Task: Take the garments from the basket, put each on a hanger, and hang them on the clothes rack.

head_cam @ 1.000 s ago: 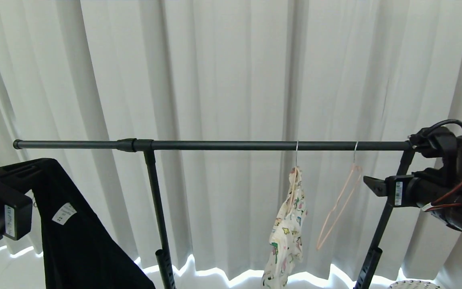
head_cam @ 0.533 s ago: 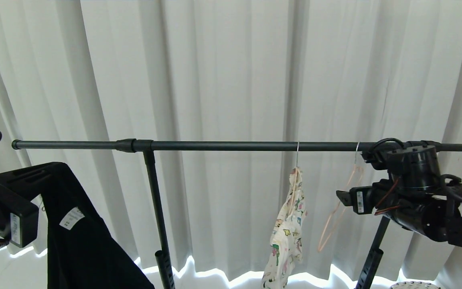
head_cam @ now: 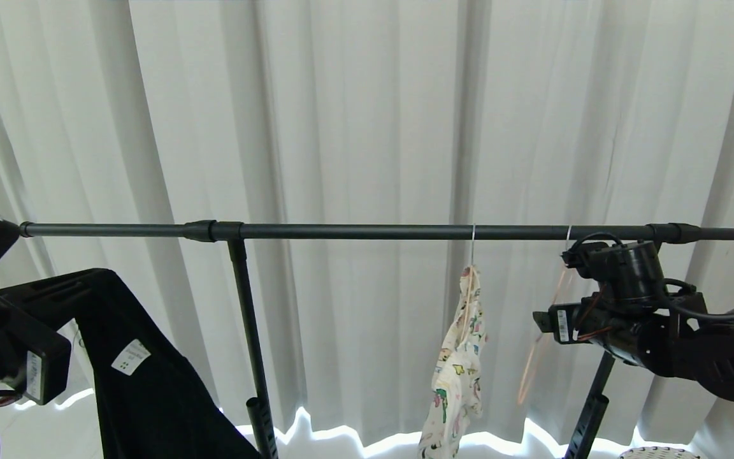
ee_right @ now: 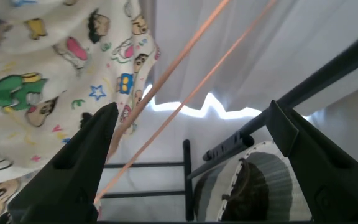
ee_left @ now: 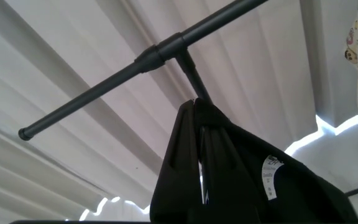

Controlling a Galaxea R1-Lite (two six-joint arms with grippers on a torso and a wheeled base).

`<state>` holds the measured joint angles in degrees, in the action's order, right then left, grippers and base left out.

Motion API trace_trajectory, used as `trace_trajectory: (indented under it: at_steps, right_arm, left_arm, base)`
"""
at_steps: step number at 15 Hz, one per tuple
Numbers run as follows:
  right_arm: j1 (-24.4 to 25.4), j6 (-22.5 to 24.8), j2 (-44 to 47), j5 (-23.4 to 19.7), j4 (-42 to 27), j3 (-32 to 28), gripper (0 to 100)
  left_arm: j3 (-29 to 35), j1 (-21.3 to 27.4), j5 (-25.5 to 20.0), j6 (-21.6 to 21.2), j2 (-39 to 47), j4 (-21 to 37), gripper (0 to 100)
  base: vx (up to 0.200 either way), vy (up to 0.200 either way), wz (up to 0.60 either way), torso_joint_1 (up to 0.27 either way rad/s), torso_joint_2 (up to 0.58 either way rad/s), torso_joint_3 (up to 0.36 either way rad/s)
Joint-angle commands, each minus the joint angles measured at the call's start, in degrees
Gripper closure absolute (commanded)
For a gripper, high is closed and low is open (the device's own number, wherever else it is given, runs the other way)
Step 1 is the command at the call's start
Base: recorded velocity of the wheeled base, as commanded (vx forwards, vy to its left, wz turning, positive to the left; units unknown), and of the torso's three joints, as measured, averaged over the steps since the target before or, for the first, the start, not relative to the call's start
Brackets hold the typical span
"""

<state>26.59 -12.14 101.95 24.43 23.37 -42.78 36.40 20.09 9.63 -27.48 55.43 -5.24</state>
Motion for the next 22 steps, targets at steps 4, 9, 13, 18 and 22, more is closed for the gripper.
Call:
trace_trajectory:
  at_steps: [4,9,13,18,22]
  right_arm:
    - [-1.8,0.01,-0.7,0.79,0.01,0.24,0]
    - [-3.03,-0.25,-0.26,-2.81,0.01,0.5,0]
    - [-5.76,-0.16,1.15,-8.96,0.01,0.41,0]
    - [-8.66,-0.25,1.32,-13.36,-2.01,0.5,0]
    - [-8.83,-0.25,0.0,-16.34,-1.92,3.31,0]
  left_arm:
    - [-0.28,1.79,0.04,-0.03,0.2,-0.03,100]
    - [-0.19,1.79,0.04,-0.12,0.12,-0.03,100]
    - [-0.19,1.79,0.04,-0.12,0.03,-0.03,100]
    - [-0.19,1.79,0.3,-0.12,0.12,-0.03,100]
    - [-0.19,1.79,0.3,-0.12,-0.06,-0.03,100]
  base:
    - [0.0,0.0,0.0,0.0,0.0,0.0]
    - [0.0,0.0,0.0,0.0,0.0,0.0]
    - [0.0,0.0,0.0,0.0,0.0,0.0]
    - [0.0,0.0,0.0,0.0,0.0,0.0]
    - [0.0,0.0,0.0,0.0,0.0,0.0]
